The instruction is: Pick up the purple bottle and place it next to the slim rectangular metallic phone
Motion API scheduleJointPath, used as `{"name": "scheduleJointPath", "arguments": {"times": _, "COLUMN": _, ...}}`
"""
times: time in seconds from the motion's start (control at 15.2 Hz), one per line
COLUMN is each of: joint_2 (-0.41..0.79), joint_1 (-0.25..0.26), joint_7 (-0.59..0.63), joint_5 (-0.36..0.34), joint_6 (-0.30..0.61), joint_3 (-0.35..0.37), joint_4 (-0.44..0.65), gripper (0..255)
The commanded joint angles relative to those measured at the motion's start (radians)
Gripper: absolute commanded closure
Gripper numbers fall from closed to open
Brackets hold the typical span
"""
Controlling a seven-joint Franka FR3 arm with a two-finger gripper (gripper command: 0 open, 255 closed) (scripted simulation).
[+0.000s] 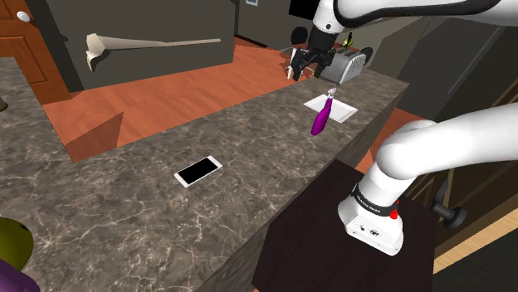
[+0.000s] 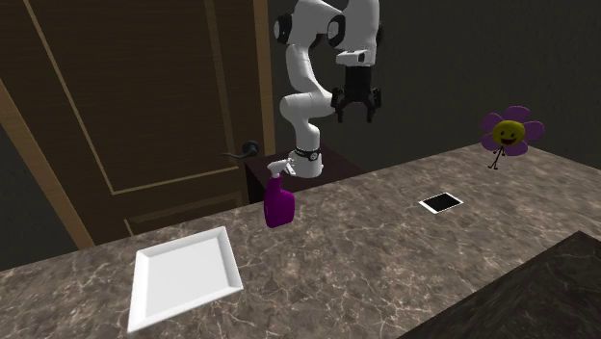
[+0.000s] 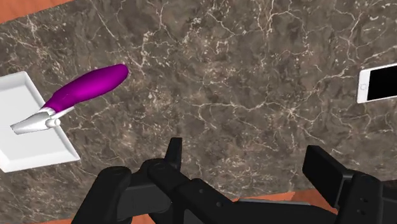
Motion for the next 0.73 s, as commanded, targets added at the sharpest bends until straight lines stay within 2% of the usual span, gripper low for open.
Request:
{"name": "scheduleJointPath", "arguments": {"times": 0.0, "joint_2": 0.018, "joint_1": -0.041, "joint_7": 0.057, "joint_5": -0.019, "joint_6": 0.061, "joint_3": 0.005, "joint_4": -0.04, "gripper": 0}}
{"name": "scheduleJointPath", "arguments": {"times": 0.66, "joint_2": 0.17, "joint_1": -0.267, "joint_7": 0.371, "joint_5": -0.134, "joint_6": 0.358, "joint_3": 0.048, "joint_4": -0.187, "gripper": 0}}
